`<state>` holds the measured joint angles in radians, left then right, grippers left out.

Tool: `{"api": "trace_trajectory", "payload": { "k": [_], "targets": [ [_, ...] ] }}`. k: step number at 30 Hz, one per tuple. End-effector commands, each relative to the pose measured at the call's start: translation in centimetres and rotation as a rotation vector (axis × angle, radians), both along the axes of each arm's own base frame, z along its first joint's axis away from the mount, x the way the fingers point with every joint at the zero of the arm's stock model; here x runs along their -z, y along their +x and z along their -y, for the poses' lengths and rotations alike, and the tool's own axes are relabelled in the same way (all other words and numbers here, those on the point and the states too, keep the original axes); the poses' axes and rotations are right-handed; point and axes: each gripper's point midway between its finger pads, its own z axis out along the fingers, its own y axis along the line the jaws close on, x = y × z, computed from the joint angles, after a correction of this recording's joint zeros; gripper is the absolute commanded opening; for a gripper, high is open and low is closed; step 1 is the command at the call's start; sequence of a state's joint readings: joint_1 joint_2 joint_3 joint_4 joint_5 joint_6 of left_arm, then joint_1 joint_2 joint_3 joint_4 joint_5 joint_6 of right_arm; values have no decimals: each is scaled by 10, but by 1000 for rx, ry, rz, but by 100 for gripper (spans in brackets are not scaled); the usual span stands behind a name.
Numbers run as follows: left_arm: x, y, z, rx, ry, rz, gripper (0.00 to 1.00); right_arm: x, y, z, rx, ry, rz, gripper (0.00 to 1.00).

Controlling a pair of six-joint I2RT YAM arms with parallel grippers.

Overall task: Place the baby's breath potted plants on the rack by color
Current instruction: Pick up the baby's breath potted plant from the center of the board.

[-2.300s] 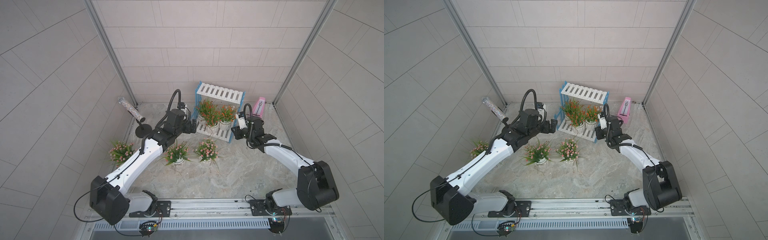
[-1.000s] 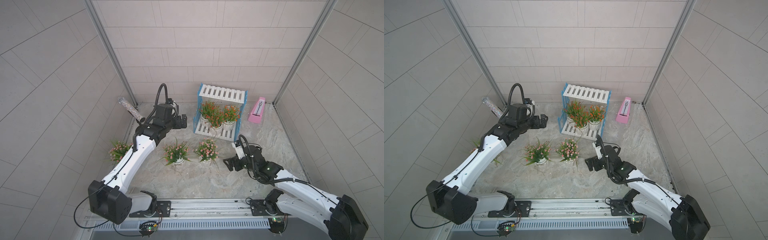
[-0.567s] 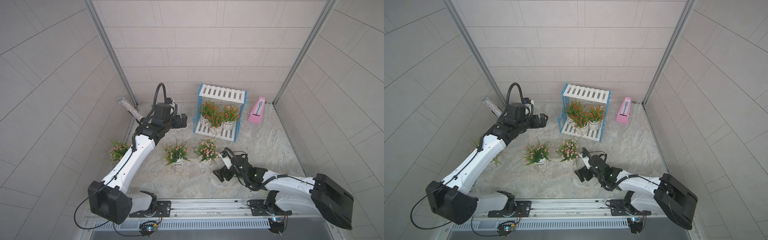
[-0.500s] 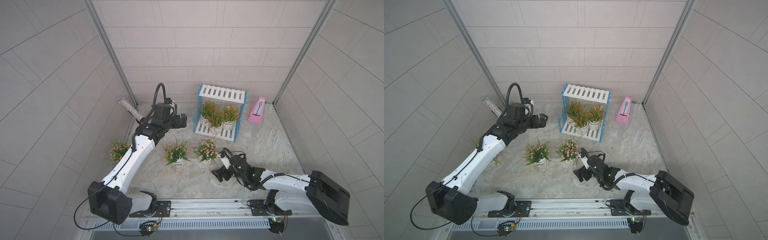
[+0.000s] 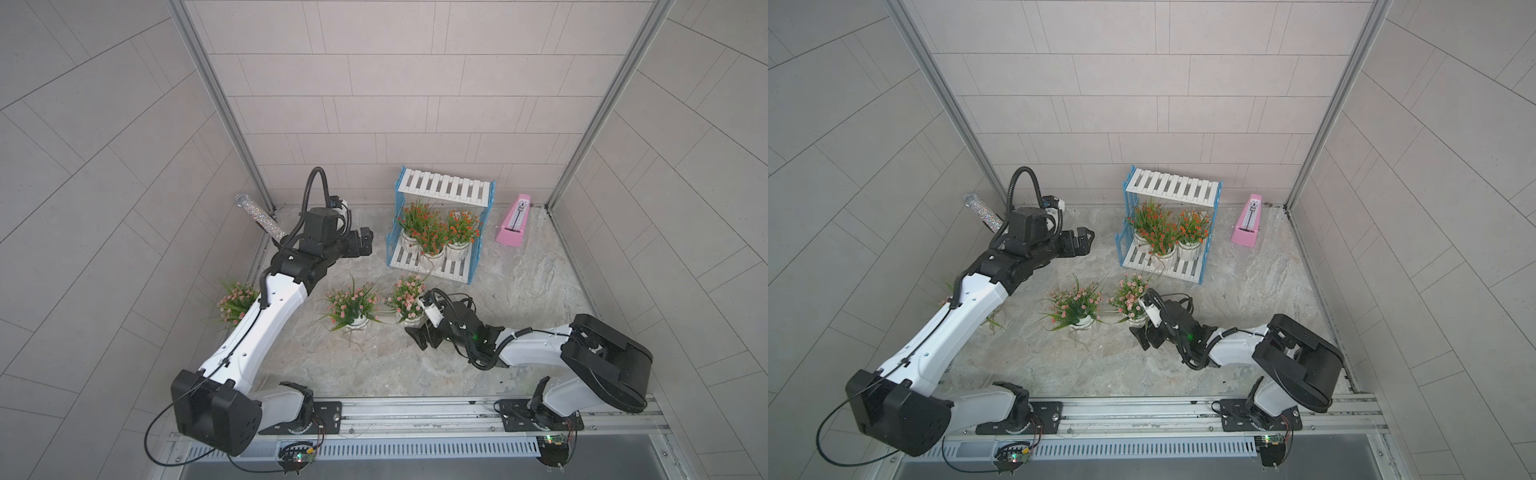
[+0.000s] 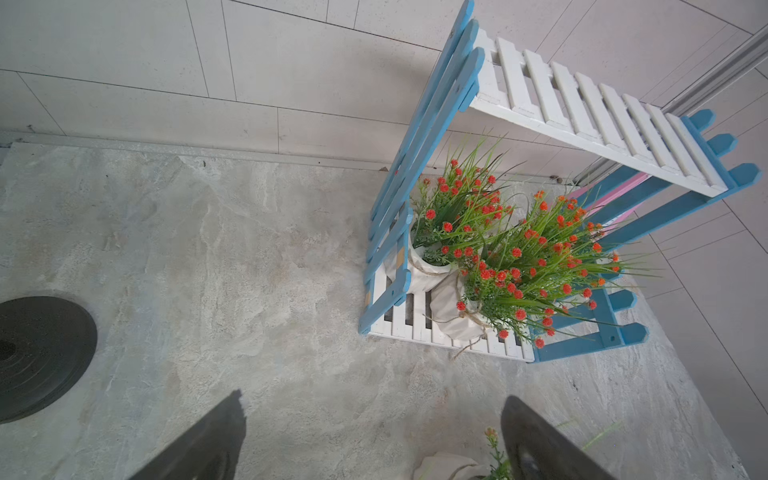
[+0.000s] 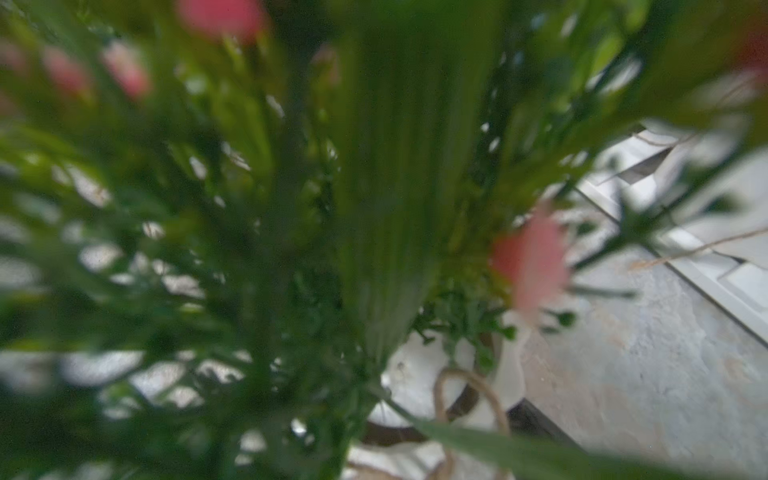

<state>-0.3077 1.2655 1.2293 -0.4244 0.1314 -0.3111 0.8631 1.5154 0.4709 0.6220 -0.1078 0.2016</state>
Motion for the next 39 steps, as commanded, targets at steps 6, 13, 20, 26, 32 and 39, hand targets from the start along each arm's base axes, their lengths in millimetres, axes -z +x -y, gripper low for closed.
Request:
{"api": "trace_trajectory", "payload": {
  "k": [6,13,20,26,32,39],
  "targets": [
    [-14,-5,-3,-4,-20,48,100,-22,31,-23,4,109,90,99],
    [-13,-6,-3,-4,-20,48,100,-22,48,-37,3,129,92,99],
    [-11,-5,-2,0,-26,43,100,-22,63,-50,1,132,104,99],
    [-11,-6,-2,1,-24,44,100,-16,71,-51,16,123,83,97],
    [-10,-7,-2,4,-30,44,100,-6,69,-45,21,71,73,98],
    [-10,-8,-2,3,-32,47,100,2,70,-44,21,30,66,96]
  ]
}}
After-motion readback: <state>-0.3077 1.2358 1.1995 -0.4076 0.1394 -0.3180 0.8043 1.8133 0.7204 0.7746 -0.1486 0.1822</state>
